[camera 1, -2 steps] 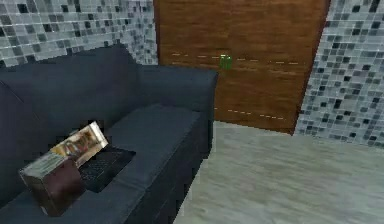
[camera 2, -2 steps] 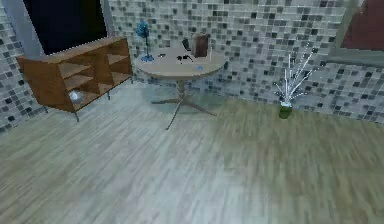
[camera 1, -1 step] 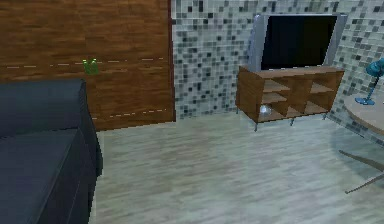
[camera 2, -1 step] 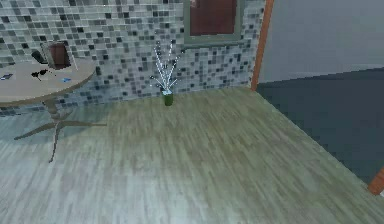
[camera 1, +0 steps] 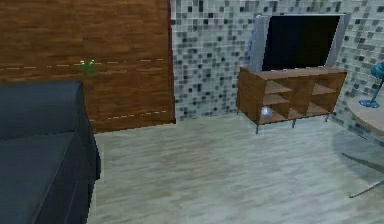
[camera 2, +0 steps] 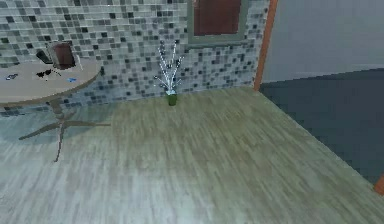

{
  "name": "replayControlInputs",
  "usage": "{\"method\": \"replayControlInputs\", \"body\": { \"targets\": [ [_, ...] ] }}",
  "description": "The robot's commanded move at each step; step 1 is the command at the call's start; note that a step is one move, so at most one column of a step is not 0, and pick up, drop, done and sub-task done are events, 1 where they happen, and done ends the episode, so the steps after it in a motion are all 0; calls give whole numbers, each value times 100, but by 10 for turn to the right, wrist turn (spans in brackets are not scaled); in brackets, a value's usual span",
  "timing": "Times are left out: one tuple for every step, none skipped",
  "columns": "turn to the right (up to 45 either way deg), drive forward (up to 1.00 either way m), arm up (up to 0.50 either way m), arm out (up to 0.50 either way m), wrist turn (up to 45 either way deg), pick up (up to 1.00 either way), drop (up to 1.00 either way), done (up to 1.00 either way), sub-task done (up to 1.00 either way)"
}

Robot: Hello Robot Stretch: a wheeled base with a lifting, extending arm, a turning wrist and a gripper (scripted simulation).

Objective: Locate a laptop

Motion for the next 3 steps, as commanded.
{"method": "replayControlInputs", "body": {
  "targets": [
    [-450, 0, 0, 0, 0, 0, 0, 0, 0],
    [-210, 0, 0, 0, 0, 0, 0, 0, 0],
    [0, 0, 0, 0, 0, 0, 0, 100, 0]
  ]
}}
